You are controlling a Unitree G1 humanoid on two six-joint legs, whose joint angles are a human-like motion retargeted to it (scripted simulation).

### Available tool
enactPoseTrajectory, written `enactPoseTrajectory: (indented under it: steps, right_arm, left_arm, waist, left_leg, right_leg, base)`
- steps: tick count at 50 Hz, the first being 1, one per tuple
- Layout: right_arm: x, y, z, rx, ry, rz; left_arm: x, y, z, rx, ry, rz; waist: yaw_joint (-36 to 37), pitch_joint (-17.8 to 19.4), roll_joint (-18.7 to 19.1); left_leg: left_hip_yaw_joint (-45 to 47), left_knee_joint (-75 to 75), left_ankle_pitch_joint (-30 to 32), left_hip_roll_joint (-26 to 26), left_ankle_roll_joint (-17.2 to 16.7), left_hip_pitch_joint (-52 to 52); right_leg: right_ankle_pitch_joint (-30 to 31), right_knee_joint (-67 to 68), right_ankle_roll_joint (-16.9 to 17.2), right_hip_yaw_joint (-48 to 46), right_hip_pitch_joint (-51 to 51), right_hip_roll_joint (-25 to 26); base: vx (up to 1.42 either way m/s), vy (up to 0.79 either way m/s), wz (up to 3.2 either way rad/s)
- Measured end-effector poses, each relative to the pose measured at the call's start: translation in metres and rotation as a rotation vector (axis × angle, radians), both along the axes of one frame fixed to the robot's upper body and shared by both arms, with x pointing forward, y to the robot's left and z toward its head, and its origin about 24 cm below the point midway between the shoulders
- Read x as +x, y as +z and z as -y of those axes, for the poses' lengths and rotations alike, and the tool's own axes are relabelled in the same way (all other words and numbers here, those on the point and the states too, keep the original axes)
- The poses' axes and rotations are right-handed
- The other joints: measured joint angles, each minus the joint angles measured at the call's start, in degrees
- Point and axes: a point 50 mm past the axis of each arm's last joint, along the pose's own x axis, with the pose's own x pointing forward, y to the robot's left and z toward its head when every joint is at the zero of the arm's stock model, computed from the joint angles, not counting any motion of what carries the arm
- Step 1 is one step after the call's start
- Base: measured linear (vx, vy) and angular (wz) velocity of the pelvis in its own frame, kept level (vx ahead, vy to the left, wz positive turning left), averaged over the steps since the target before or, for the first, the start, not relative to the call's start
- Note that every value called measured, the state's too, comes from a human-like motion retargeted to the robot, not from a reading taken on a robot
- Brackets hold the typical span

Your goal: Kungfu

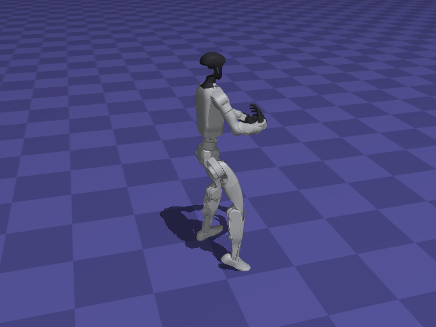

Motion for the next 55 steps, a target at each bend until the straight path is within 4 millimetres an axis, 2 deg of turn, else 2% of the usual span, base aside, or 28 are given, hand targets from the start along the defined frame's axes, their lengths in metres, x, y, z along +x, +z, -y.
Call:
enactPoseTrajectory:
  steps: [2,5,7,10,13,15,18,21,24,27,31,33,35,38,40,42,43,45,47,48,50,52,55]
  right_arm:
    - [0.011,0.057,0.01,0.092,0.02,0.131]
    - [0.018,0.161,0.03,0.27,-0.014,0.396]
    - [0.012,0.231,0.048,0.391,-0.086,0.582]
    - [-0.005,0.309,0.074,0.563,-0.195,0.724]
    - [-0.02,0.354,0.092,0.628,-0.181,0.717]
    - [-0.026,0.372,0.102,0.634,-0.193,0.731]
    - [-0.031,0.382,0.109,0.627,-0.27,0.788]
    - [-0.036,0.384,0.113,0.623,-0.373,0.893]
    - [-0.039,0.38,0.112,0.641,-0.447,0.969]
    - [-0.035,0.372,0.106,0.623,-0.454,0.966]
    - [-0.005,0.343,0.085,0.552,-0.418,0.796]
    - [0.015,0.315,0.065,0.536,-0.358,0.64]
    - [0.032,0.279,0.039,0.535,-0.239,0.45]
    - [0.046,0.211,-0.012,0.527,0.051,0.088]
    - [0.045,0.16,-0.043,0.489,0.25,-0.178]
    - [0.038,0.11,-0.069,0.429,0.405,-0.453]
    - [0.034,0.086,-0.077,0.408,0.455,-0.586]
    - [0.021,0.037,-0.088,0.413,0.504,-0.852]
    - [0.006,-0.009,-0.099,0.476,0.473,-1.108]
    - [-0.001,-0.027,-0.102,0.508,0.447,-1.216]
    - [-0.008,-0.045,-0.099,0.492,0.433,-1.356]
    - [-0.01,-0.047,-0.094,0.446,0.434,-1.375]
    - [-0.007,-0.037,-0.091,0.461,0.408,-1.281]
  left_arm:
    - [-0.017,-0.025,0.003,0.02,-0.001,-0.083]
    - [-0.052,-0.062,0.021,0.011,-0.092,-0.235]
    - [-0.082,-0.086,0.042,-0.018,-0.208,-0.355]
    - [-0.133,-0.114,0.065,-0.074,-0.382,-0.544]
    - [-0.166,-0.129,0.079,-0.136,-0.402,-0.666]
    - [-0.178,-0.135,0.082,-0.147,-0.365,-0.716]
    - [-0.183,-0.138,0.08,-0.124,-0.364,-0.731]
    - [-0.179,-0.137,0.073,-0.074,-0.395,-0.707]
    - [-0.174,-0.136,0.066,-0.031,-0.4,-0.691]
    - [-0.169,-0.135,0.065,-0.032,-0.375,-0.687]
    - [-0.16,-0.131,0.068,-0.082,-0.311,-0.666]
    - [-0.152,-0.127,0.069,-0.114,-0.261,-0.634]
    - [-0.141,-0.122,0.071,-0.145,-0.2,-0.598]
    - [-0.119,-0.109,0.082,-0.199,-0.124,-0.527]
    - [-0.101,-0.096,0.094,-0.246,-0.1,-0.464]
    - [-0.085,-0.08,0.109,-0.305,-0.095,-0.391]
    - [-0.08,-0.072,0.119,-0.335,-0.102,-0.356]
    - [-0.075,-0.064,0.133,-0.373,-0.122,-0.321]
    - [-0.084,-0.07,0.137,-0.359,-0.169,-0.355]
    - [-0.091,-0.077,0.139,-0.342,-0.207,-0.397]
    - [-0.109,-0.091,0.137,-0.319,-0.261,-0.494]
    - [-0.118,-0.097,0.14,-0.349,-0.265,-0.55]
    - [-0.13,-0.106,0.14,-0.374,-0.195,-0.623]
  waist:
    - [-0.7,-1.7,-1.0]
    - [-3.1,-3.2,0.9]
    - [-4.6,-4.1,1.9]
    - [-6.7,-5.6,2.6]
    - [-9.6,-5.9,3.1]
    - [-11.1,-5.7,3.4]
    - [-12.8,-6.1,3.8]
    - [-13.6,-6.2,4.2]
    - [-13.6,-6.4,4.4]
    - [-13.3,-6.4,4.6]
    - [-13.1,-6.8,3.7]
    - [-13.3,-6.9,2.9]
    - [-13.5,-6.7,2.2]
    - [-13.0,-5.1,0.6]
    - [-12.0,-2.8,-0.7]
    - [-10.6,0.1,-1.7]
    - [-10.0,1.5,-1.9]
    - [-9.2,3.5,-2.6]
    - [-6.7,3.5,-2.0]
    - [-5.7,3.1,-2.0]
    - [-4.2,3.4,-2.7]
    - [-4.2,5.5,-0.5]
    - [-5.7,5.4,1.7]
  left_leg:
    - [3.5,-8.3,3.0,-4.6,3.0,5.9]
    - [4.7,-15.3,6.5,-4.0,4.3,9.9]
    - [5.1,-17.8,7.9,-3.8,5.0,10.2]
    - [3.4,-19.0,9.9,-2.2,4.5,7.9]
    - [-0.3,-18.4,10.9,-0.8,3.4,5.0]
    - [-2.6,-18.1,11.1,-0.4,3.3,4.3]
    - [-5.3,-18.2,11.1,-0.5,4.1,4.2]
    - [-7.2,-18.3,11.2,-0.8,5.3,4.5]
    - [-7.8,-18.8,11.4,-1.1,5.7,5.1]
    - [-7.6,-19.5,11.7,-1.5,5.6,6.0]
    - [-6.1,-20.9,11.9,-2.5,5.3,6.7]
    - [-5.0,-20.8,11.7,-2.8,4.8,6.6]
    - [-3.9,-19.7,11.0,-3.2,4.3,5.9]
    - [-2.5,-13.2,8.2,-3.8,3.0,2.0]
    - [-2.3,-4.6,4.7,-4.8,2.0,-2.9]
    - [-2.7,2.2,1.1,-8.1,2.7,-6.6]
    - [-2.1,4.3,-0.1,-9.8,3.5,-7.9]
    - [-2.8,9.3,-3.1,-12.7,3.7,-10.4]
    - [-1.7,15.5,-6.3,-11.7,2.8,-14.2]
    - [-1.3,18.9,-7.6,-11.7,2.3,-16.5]
    - [-0.7,21.8,-8.8,-12.6,1.9,-18.8]
    - [-1.9,20.2,-6.8,-12.1,1.6,-18.9]
    - [-0.6,18.3,-1.4,-11.5,0.7,-19.8]
  right_leg:
    - [-9.0,13.9,-0.5,-3.7,-4.5,-4.6]
    - [-20.3,34.9,-0.7,-2.4,-13.4,3.0]
    - [-28.9,47.6,-0.4,-6.5,-19.1,3.5]
    - [-37.9,60.1,0.0,-10.7,-27.7,7.2]
    - [-44.2,67.7,0.0,-15.2,-34.4,9.3]
    - [-46.8,70.7,0.0,-16.5,-37.1,10.2]
    - [-48.8,73.7,0.0,-16.3,-40.1,11.5]
    - [-50.1,75.0,0.0,-15.6,-41.6,12.7]
    - [-50.5,75.3,0.0,-14.9,-41.6,13.4]
    - [-50.0,74.0,0.0,-13.9,-40.4,14.1]
    - [-48.4,70.1,0.0,-11.8,-37.7,15.4]
    - [-46.5,66.6,0.0,-10.3,-35.8,17.1]
    - [-43.5,61.6,0.0,-8.5,-33.4,19.0]
    - [-34.8,51.1,0.0,-3.4,-28.1,20.9]
    - [-31.3,42.5,0.0,1.6,-23.8,21.2]
    - [-29.1,33.5,-0.1,8.2,-19.3,19.8]
    - [-27.7,29.7,-0.4,11.1,-17.5,17.9]
    - [-20.4,19.9,-0.1,13.7,-12.3,14.9]
    - [-38.1,17.8,-9.5,13.3,-10.1,14.0]
    - [-43.7,19.2,-14.6,12.8,-10.8,12.5]
    - [-43.2,21.0,-18.8,12.0,-14.0,12.8]
    - [-43.8,21.3,-19.1,11.2,-14.9,12.9]
    - [-43.2,15.6,-19.6,11.5,-12.5,12.3]
  base:
    - [0.34,0.7,-0.35]
    - [0.14,0.26,0.3]
    - [0.09,0.06,0.65]
    - [0.05,-0.26,0.76]
    - [0.01,-0.34,0.94]
    - [0.08,-0.15,0.89]
    - [0.15,-0.05,0.69]
    - [0.12,0.0,0.45]
    - [0.08,0.01,0.17]
    - [0.0,0.0,0.0]
    - [-0.03,-0.06,-0.18]
    - [-0.12,-0.1,-0.34]
    - [-0.14,-0.12,-0.32]
    - [-0.21,0.0,-0.18]
    - [-0.35,0.11,0.0]
    - [-0.42,0.19,0.15]
    - [-0.4,0.22,0.42]
    - [-0.28,0.0,0.5]
    - [-0.16,-0.11,-0.05]
    - [-0.22,-0.17,-0.12]
    - [-0.36,-0.21,-0.08]
    - [-0.43,-0.07,0.15]
    - [-0.26,-0.02,0.38]
